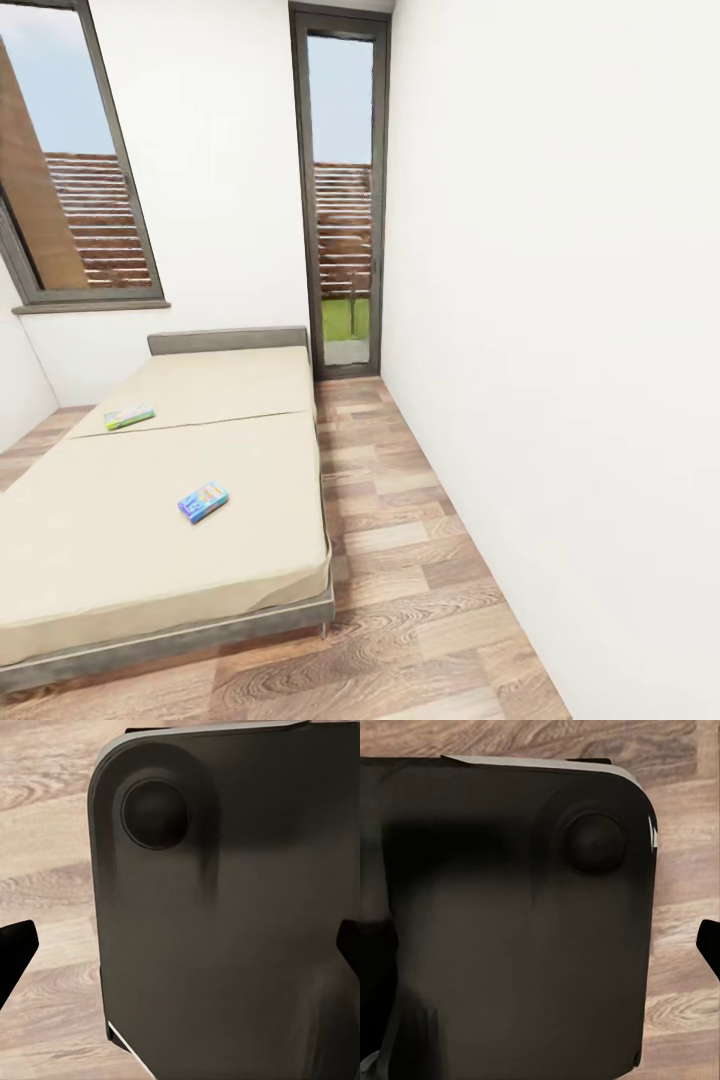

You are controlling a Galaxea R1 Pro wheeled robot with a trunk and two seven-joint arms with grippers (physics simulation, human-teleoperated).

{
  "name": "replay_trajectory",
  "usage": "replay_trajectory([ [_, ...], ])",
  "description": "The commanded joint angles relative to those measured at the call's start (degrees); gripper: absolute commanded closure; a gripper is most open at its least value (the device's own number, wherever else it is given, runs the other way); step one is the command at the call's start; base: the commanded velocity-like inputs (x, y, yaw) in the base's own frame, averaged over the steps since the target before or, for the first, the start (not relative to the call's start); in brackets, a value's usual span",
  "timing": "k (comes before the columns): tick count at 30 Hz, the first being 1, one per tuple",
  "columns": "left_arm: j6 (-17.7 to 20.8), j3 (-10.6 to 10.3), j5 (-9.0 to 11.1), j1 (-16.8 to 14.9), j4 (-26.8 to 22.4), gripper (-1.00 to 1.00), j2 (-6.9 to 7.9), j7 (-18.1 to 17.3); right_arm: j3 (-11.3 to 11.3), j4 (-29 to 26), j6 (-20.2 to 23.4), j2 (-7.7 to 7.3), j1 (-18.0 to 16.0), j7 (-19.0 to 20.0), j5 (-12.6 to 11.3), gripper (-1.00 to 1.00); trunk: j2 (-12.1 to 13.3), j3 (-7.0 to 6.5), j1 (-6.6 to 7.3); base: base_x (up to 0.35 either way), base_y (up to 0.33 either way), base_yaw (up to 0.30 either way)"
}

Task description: Put all the toys in the child's room - the three board games (two on the bed and one on the table), the two jigsaw puzzles on the table, and the tennis ball on the table - inside the toy box on the table in the child's room.

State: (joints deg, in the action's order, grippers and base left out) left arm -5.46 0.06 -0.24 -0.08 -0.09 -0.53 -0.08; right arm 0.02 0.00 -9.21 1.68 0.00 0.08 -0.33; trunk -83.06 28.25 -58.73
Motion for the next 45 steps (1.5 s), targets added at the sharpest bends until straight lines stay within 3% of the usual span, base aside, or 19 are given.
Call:
replay_trajectory([
  [1, -0.2, 0.0, 0.0, 0.0, 0.0, -1.0, -0.02, 0.0, 0.0, 0.0, -0.5, 0.05, 0.0, 0.1, 0.2, -1.0, 0.0, 0.05, 0.0, 0.0, 0.0, 0.008],
  [10, -0.2, -0.1, 0.0, 0.0, 0.0, -1.0, 0.0, 0.0, 0.0, 0.0, 0.1, 0.6, 0.0, -0.5, 0.0, -1.0, 0.0, 0.07, 0.0, 0.0, 0.0, 0.144],
  [45, -0.2, -0.1, 0.0, 0.0, 0.0, -1.0, 0.0, 0.0, 0.0, 0.0, -0.5, 0.71, 0.0, -1.0, 0.5, -1.0, 0.0, 0.07, 0.0, 0.0, 0.0, 0.273],
])
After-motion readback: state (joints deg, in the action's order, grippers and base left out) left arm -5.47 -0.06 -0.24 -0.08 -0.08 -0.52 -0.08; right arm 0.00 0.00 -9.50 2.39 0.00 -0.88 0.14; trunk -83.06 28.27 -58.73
